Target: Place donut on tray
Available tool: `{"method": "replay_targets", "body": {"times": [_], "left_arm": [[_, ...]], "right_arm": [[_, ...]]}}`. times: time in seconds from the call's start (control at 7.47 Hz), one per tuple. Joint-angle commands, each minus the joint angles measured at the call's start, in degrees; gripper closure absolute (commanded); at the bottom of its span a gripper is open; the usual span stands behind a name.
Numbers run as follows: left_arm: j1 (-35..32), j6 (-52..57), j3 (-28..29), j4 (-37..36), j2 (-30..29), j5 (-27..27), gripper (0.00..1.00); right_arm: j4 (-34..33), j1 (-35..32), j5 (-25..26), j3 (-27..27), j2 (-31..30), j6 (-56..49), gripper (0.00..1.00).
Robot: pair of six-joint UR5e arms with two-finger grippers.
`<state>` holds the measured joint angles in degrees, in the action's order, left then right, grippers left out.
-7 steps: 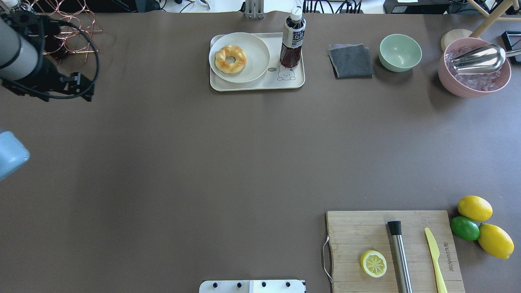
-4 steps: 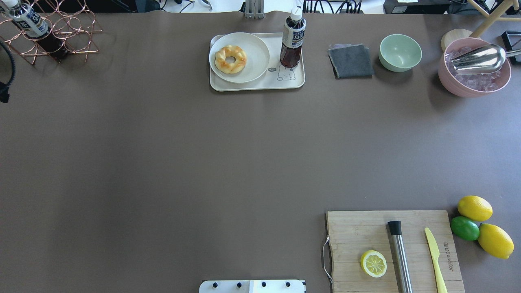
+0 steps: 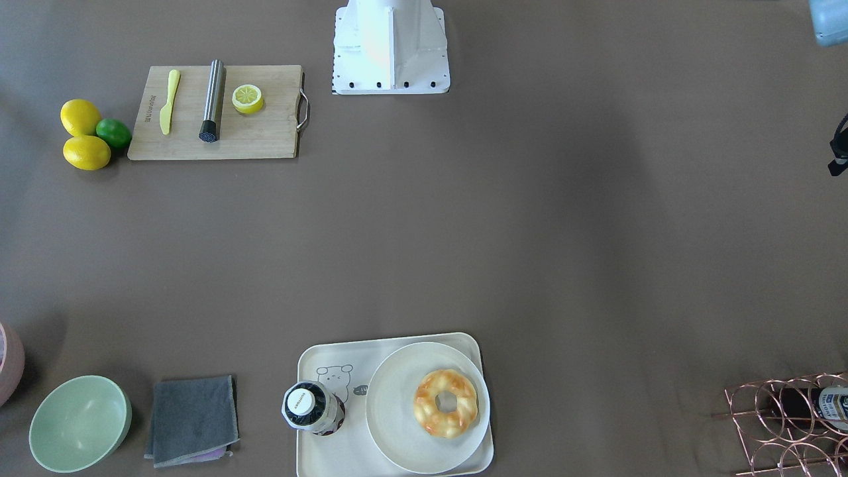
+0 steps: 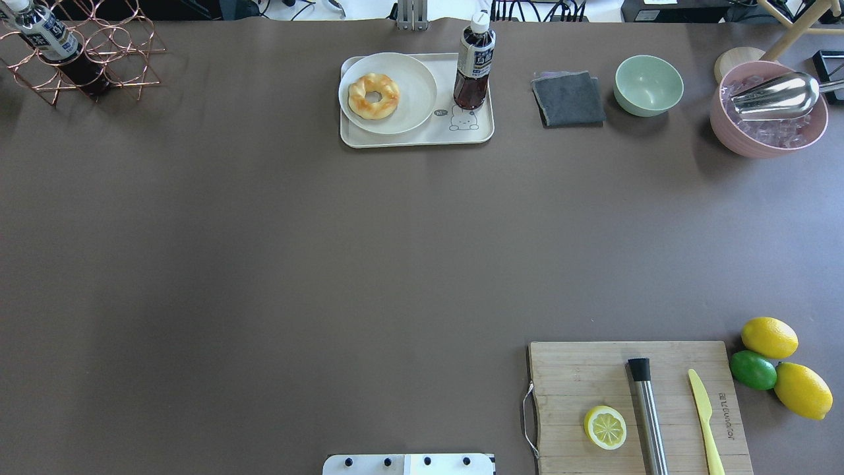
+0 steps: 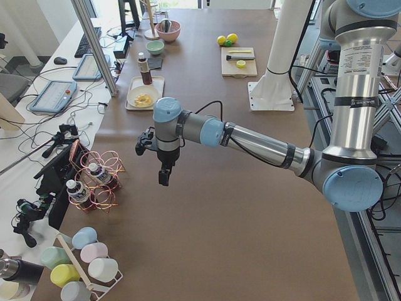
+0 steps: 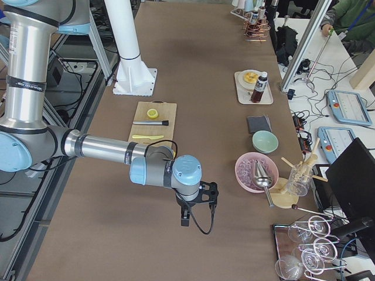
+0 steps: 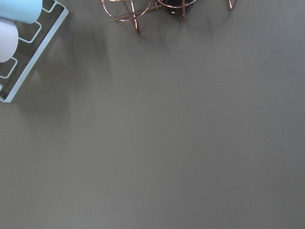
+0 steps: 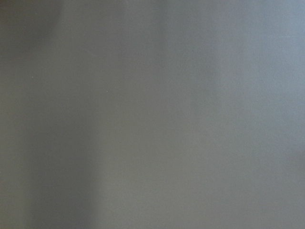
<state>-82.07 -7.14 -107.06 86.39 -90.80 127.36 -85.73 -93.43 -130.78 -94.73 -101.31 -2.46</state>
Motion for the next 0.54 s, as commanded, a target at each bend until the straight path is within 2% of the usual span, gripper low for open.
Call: {"method": "replay_targets", "body": {"times": [0.0,0.13,0.4], "left_arm": [[-1.1,1.0,4.8,8.9,4.6,0.9,0.01],[-1.3,1.0,7.2,10.0,5.3,0.9,0.01],[-3.4,0.6,6.7,10.1,5.5,1.6,0.01]], "right_arm": [[0.0,0.0,0.0,-0.1,-0.1,0.0,0.01],[0.0,0.0,-0.1,-0.2,-0.2,0.0,0.01],[0.0,0.0,-0.1,-0.3,-0.2,0.0,0.01]]}}
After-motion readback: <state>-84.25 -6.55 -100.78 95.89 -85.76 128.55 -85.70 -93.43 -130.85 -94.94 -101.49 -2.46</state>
